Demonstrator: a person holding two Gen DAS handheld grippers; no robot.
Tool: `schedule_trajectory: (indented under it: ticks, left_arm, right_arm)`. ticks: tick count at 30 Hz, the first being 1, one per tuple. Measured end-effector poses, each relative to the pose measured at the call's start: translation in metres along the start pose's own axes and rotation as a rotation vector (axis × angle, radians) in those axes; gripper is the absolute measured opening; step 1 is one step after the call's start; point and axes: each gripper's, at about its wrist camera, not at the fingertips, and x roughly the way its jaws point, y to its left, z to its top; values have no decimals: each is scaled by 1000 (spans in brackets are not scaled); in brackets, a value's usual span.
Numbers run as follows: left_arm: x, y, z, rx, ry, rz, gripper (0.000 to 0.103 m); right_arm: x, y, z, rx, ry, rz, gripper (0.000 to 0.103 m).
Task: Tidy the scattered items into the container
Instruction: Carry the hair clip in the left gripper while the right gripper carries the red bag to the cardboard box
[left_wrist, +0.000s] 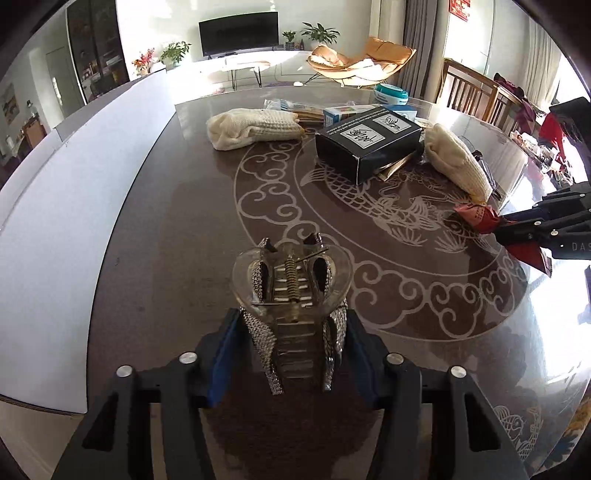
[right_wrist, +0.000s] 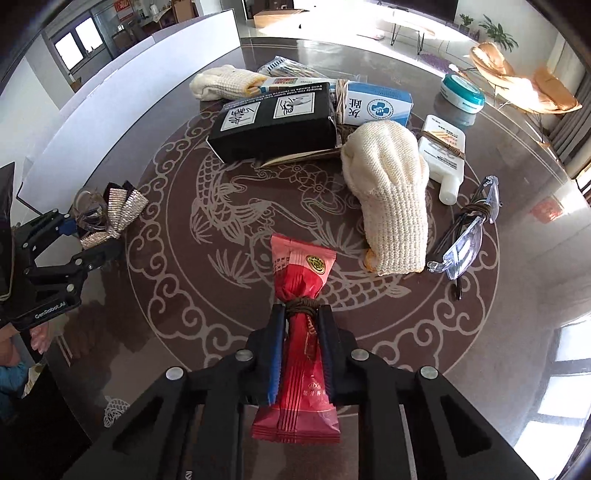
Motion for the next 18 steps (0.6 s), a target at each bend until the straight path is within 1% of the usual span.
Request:
schedule_trajectory:
  ticks: [1, 3, 5, 7, 10, 12, 14, 15, 16, 17, 18]
  left_arm:
    - [-3, 2, 0, -11, -10, -20, 52]
    - [-10, 4, -4, -20, -26, -23, 52]
    - [-16, 4, -9, -26, -34, -27, 52]
    - [-18, 2, -17, -22, -20, -37, 52]
    - [-17, -3, -28, 8, 3, -27, 52]
    - [-16, -6, -31, 29, 7, -17, 52]
    - [-14, -8, -29, 38, 18, -6, 53]
    - [-12, -8, -27, 40, 29, -3, 55]
    - [-10, -8, -24, 43, 40, 1, 60]
    - [-9, -9, -21, 49, 44, 8, 63]
    - [-8, -10, -18, 56, 40, 14, 67]
  right_arm:
    - [-7, 2, -2, 5, -18, 17, 19]
    - [-14, 6, -9, 2, -34, 19, 19]
    - [-9, 11, -15, -6, -24, 18, 19]
    - [-1, 15, -18, -12, -2, 15, 19]
    - [12, 21, -20, -24, 21, -8, 20]
    - [16, 23, -19, -38, 33, -20, 25]
    - [16, 24, -15, -56, 40, -28, 40]
    - [16, 26, -12, -66, 45, -34, 42]
    - [17, 26, -9, -73, 55, -34, 46]
    - [20, 27, -7, -78, 68, -33, 50]
    - [22, 27, -4, -83, 79, -34, 50]
